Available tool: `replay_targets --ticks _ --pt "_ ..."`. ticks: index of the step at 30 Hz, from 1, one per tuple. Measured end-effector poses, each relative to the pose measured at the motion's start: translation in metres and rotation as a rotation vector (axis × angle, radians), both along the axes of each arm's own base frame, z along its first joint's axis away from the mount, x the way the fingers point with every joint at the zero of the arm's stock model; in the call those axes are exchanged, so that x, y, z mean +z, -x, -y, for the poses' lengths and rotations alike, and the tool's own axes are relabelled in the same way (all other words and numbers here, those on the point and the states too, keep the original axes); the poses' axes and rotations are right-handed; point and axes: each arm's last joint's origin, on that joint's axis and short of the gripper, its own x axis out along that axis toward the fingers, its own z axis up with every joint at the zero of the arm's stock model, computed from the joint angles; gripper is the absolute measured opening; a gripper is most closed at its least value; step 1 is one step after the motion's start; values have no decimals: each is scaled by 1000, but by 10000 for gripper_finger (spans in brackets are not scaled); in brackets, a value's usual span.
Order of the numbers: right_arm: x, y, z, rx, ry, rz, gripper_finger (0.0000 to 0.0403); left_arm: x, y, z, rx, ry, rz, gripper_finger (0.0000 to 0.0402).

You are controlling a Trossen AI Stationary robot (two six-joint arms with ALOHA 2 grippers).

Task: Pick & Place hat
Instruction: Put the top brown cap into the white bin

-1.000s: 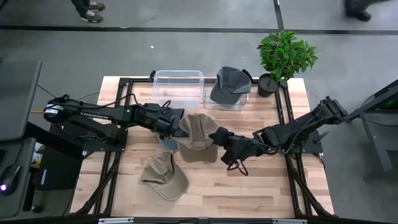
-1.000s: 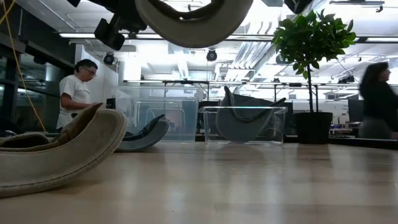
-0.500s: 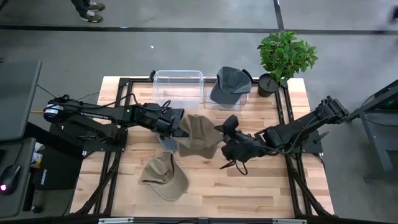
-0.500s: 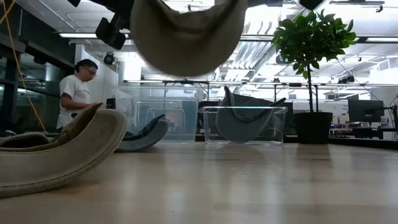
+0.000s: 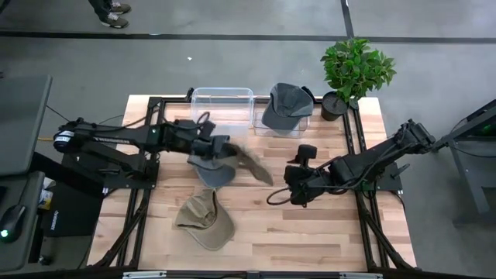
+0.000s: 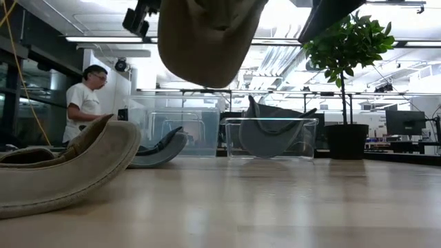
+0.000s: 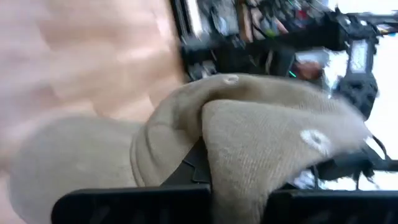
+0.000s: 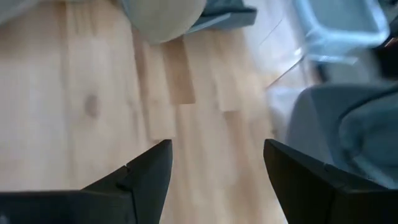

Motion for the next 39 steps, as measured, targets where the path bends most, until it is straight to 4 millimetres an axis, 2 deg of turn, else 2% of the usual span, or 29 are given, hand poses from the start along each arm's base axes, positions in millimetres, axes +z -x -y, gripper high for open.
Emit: replay_targets --ticks 5,8,14,20,27,34,39 --pt "-1 0 -1 -85 -107 37 248 38 12 -12 131 -143 -75 0" --pt "-1 0 -1 -120 -132 54 248 53 18 -22 231 -205 -88 0" --pt "-1 -2 4 -193 -178 84 248 68 27 -53 430 -235 -74 0" --pt "0 -5 10 -221 -202 94 248 65 37 -94 595 -122 -77 0" --pt "0 -9 16 -237 -233 102 248 58 49 -139 661 38 -70 0" --pt "2 -13 19 -246 -252 133 248 33 46 -178 660 235 -130 0" --pt "2 -13 20 -259 -261 141 248 13 33 -195 675 284 -182 0"
